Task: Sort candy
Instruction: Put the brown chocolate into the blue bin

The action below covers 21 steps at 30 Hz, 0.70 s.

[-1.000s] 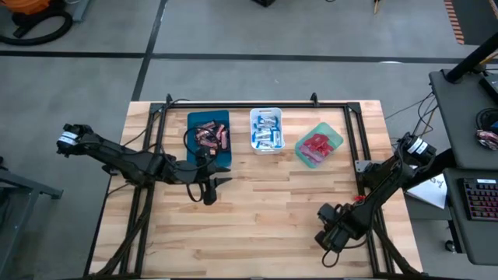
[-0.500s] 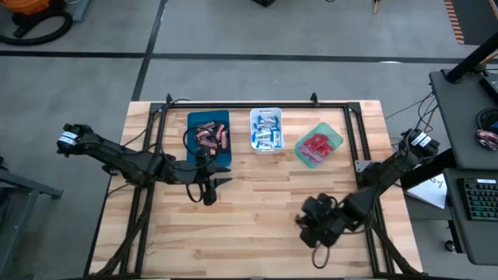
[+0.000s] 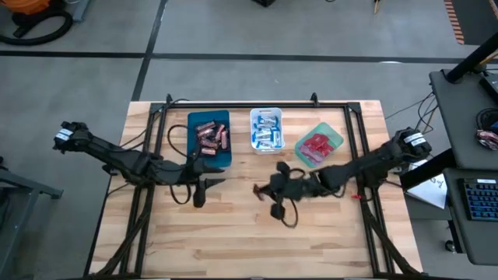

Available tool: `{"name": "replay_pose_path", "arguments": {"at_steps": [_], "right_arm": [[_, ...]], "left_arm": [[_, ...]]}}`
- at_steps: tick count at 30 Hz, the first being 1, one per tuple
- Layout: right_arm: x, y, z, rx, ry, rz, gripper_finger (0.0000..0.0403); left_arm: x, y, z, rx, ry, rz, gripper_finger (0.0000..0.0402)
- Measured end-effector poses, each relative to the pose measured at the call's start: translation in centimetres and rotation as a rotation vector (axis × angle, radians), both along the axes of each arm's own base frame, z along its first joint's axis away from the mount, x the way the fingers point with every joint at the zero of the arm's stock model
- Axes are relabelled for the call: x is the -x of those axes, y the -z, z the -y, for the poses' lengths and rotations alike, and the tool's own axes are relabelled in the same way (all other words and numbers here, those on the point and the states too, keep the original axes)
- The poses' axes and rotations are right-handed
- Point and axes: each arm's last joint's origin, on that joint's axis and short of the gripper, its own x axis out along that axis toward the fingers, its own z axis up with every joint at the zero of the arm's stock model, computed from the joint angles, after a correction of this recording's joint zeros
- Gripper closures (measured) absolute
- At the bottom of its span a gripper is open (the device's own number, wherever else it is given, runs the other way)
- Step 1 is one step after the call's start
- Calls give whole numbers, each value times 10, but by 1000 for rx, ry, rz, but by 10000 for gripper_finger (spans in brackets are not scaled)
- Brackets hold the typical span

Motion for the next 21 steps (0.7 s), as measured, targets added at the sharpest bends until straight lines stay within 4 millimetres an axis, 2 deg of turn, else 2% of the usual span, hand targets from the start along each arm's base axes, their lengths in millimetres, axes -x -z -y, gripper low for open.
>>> {"name": "replay_pose_path", "arguments": {"at_steps": [6, 12, 21], "right_arm": [[-23, -4, 40, 128, -6, 113, 390], [-37, -8, 80, 221, 32, 223, 390], [-57, 8, 124, 252, 82, 344, 390]], "left_arm": [[10, 6, 14, -60, -45, 2, 279], [19, 3, 24, -85, -47, 22, 279], [44, -7, 13, -128, -123, 26, 279]]}}
